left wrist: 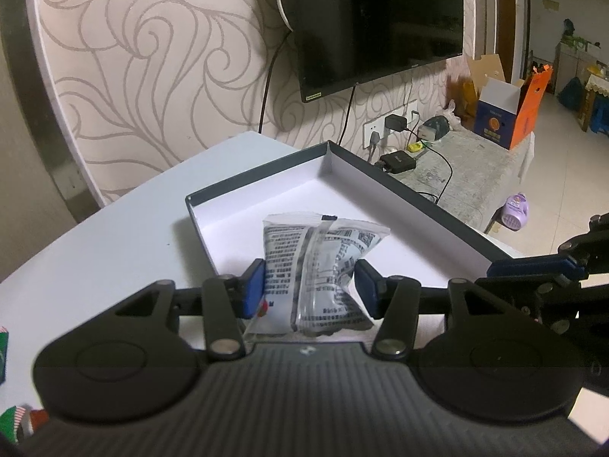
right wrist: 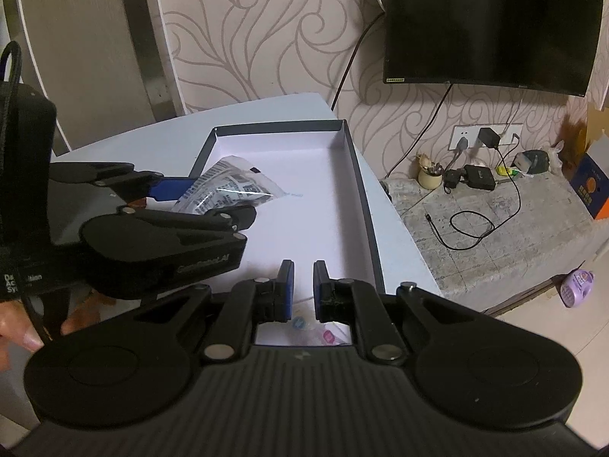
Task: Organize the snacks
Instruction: 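Carry both snacks over the black box and lower them inside, then open both grippers to release the snacks into the box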
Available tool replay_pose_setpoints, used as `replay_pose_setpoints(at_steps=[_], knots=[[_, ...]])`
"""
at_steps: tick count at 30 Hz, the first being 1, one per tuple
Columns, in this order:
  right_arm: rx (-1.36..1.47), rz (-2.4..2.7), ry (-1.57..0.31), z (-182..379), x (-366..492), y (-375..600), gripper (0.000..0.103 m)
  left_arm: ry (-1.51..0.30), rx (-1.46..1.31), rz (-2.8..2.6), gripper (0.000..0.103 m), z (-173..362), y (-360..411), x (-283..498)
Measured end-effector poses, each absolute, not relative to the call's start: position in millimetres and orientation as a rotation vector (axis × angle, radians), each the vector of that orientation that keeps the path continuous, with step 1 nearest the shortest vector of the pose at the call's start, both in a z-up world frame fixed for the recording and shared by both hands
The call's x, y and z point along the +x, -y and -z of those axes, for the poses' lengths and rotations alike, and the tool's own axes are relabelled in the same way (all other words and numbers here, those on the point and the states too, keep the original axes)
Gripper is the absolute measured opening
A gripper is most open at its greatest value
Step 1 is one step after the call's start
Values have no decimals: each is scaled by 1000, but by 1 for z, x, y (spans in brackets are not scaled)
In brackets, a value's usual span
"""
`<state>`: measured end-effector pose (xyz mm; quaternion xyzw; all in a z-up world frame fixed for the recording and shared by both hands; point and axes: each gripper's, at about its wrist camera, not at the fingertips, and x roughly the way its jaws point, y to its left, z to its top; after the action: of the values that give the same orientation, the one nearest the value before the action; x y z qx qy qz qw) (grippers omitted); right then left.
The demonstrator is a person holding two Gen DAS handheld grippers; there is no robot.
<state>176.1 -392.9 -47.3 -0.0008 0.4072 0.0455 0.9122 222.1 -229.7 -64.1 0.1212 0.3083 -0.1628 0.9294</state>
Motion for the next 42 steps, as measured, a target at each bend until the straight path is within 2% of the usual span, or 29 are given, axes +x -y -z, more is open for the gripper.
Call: replay_pose_setpoints(at_steps=[6,9,11,13,20,26,31,36,42], knots=[[7,-87,-831,43,170,387,13,-620,251,351,56,61,229,215],[9,-82,-823,40,166,385,13,-612,251,349,64,60,228,211],[10,-77,-821,39,162,383,14,-592,248,346,81,57,227,207],[13,-71,-820,38,159,381,14,-562,249,339,86,55,228,202],[51,-51,-814,34,146,380,16,-542,253,347,86,48,224,189],[75,-42,-808,31,134,370,27,-534,224,336,86,42,206,175],[74,-45,-799,28,123,357,48,-524,188,321,86,36,182,159],[80,-43,-785,25,112,340,55,-513,176,296,86,35,152,139],[79,-71,-788,25,103,311,56,-542,165,264,86,38,122,129]])
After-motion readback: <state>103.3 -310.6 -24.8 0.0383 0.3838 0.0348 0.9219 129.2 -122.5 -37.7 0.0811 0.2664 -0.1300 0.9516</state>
